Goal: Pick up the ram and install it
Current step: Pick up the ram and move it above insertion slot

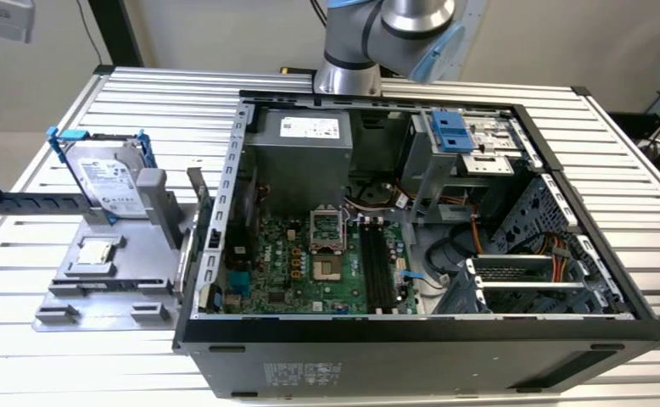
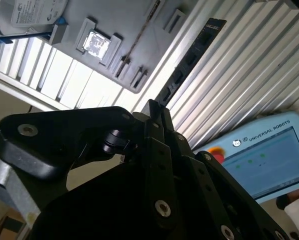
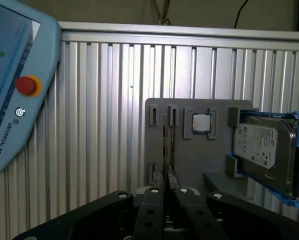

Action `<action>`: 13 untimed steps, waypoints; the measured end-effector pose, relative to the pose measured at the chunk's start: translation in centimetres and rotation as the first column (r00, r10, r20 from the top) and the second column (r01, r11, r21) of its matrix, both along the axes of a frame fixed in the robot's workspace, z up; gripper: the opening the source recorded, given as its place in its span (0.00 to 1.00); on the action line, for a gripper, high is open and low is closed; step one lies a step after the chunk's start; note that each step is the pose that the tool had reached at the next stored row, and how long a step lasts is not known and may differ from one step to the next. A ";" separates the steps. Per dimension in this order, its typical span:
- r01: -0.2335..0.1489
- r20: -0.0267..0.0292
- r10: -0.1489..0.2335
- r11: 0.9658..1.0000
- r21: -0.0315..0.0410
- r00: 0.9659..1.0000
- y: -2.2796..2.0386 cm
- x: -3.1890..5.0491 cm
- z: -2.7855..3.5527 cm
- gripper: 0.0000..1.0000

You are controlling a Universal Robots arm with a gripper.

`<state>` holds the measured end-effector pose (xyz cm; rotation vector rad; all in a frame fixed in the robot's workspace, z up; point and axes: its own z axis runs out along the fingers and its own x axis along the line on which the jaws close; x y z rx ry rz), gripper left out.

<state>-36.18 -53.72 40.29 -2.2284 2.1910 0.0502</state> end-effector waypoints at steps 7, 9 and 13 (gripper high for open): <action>0.001 0.001 -0.001 1.000 0.003 1.000 0.00 0.16 0.52 0.00; 0.001 0.000 -0.001 1.000 0.003 1.000 0.00 0.89 0.53 0.00; 0.001 -0.001 -0.001 1.000 0.003 1.000 0.00 2.67 0.53 0.00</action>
